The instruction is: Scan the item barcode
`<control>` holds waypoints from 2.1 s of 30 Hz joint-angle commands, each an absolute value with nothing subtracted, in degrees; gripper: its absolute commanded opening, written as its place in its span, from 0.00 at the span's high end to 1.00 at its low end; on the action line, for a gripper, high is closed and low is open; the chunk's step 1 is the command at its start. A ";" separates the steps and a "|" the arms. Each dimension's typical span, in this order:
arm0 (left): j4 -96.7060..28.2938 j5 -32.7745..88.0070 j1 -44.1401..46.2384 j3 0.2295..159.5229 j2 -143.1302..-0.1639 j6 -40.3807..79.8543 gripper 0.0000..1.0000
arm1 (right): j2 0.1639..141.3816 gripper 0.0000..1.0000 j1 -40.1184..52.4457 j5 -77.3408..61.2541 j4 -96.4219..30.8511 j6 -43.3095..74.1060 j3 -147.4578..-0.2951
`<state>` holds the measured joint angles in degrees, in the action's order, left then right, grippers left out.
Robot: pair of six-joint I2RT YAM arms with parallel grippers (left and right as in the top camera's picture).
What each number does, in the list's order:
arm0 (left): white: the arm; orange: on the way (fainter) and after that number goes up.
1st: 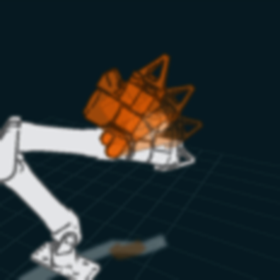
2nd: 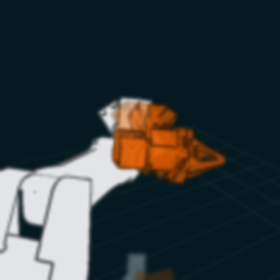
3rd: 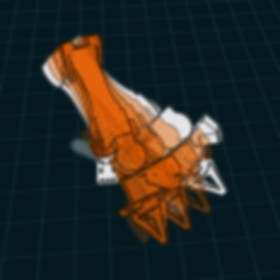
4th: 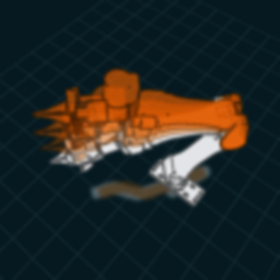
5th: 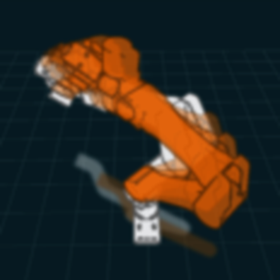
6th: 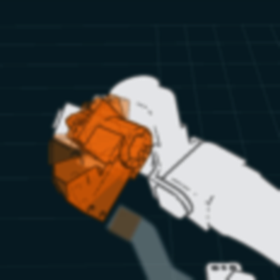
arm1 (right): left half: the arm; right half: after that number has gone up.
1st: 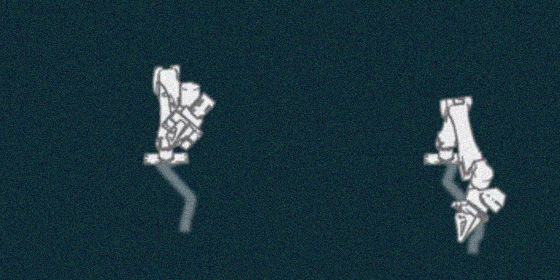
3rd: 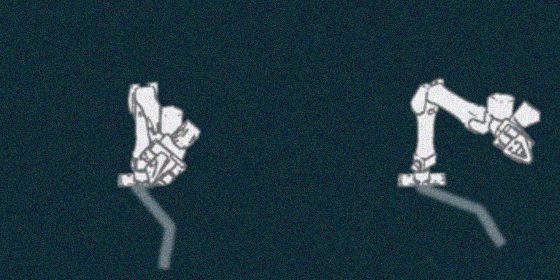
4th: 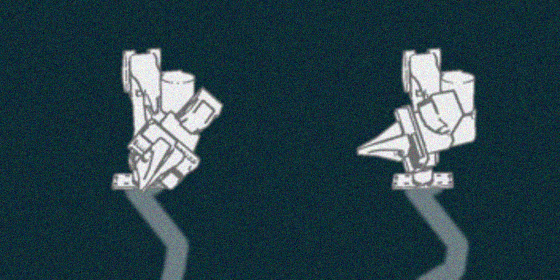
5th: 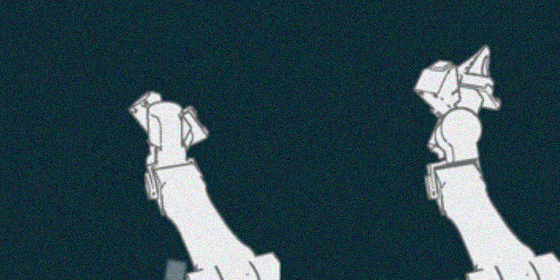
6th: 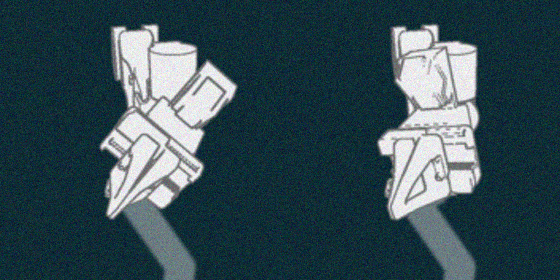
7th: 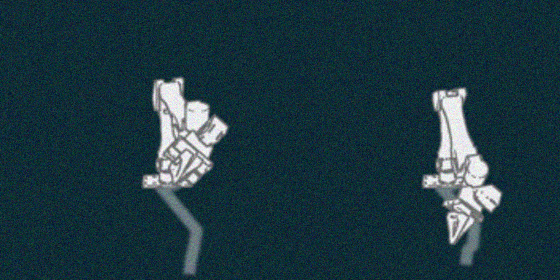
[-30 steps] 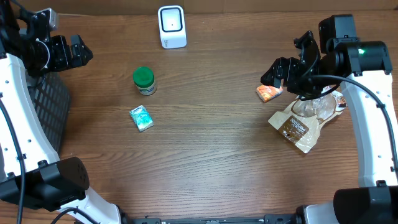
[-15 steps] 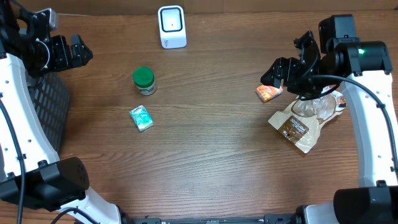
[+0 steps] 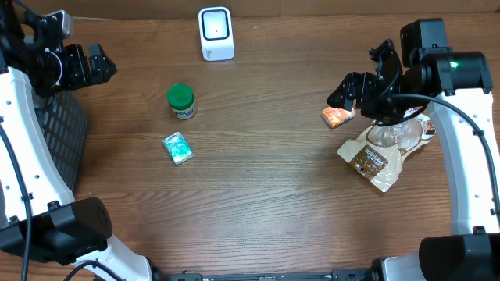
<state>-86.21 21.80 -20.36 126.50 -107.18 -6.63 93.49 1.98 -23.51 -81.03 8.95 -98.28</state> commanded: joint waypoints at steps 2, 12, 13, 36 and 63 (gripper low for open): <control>-86.32 21.85 -20.56 127.66 -106.06 -7.73 0.00 | 93.23 0.17 2.31 -22.98 -80.99 8.43 -99.07; -86.32 21.85 -20.56 127.66 -106.06 -7.73 0.01 | 93.23 0.17 2.31 -22.98 -81.14 8.43 -99.07; -86.32 21.85 -20.56 127.66 -106.06 -7.73 0.00 | 93.23 0.17 2.31 -22.98 -81.14 8.43 -99.07; -86.35 21.85 -20.56 127.66 -106.06 -7.73 0.00 | 93.23 0.17 2.31 -22.98 -81.19 7.77 -99.07; -86.32 21.85 -20.56 127.66 -106.06 -7.73 0.00 | 93.23 0.17 4.64 -22.96 -80.60 7.35 -98.96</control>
